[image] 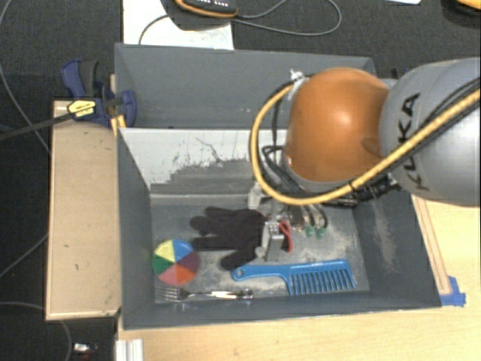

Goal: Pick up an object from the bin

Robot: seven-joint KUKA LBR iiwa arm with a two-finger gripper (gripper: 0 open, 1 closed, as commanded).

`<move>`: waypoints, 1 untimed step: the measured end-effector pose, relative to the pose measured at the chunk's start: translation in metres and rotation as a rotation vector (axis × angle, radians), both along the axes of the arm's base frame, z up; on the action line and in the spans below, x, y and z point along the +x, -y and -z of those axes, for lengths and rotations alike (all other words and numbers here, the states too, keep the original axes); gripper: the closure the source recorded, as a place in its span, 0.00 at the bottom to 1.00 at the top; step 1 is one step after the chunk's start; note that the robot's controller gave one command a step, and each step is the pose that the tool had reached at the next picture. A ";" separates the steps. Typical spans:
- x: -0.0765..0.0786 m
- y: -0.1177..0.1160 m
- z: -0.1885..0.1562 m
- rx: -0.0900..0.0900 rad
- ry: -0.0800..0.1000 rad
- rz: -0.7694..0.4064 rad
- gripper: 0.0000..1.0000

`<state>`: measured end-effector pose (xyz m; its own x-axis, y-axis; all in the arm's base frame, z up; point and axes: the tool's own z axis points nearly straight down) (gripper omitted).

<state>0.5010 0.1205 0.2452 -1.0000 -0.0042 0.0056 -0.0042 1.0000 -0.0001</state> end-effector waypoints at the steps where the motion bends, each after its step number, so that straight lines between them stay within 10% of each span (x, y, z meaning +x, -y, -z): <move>1: 0.002 0.001 -0.004 0.001 0.008 0.004 0.00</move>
Offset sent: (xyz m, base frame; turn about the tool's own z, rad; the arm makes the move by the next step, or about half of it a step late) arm 0.0602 -0.0035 -0.1752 0.2313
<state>0.5026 0.1197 0.2494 -1.0000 0.0003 -0.0027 0.0003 1.0000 0.0009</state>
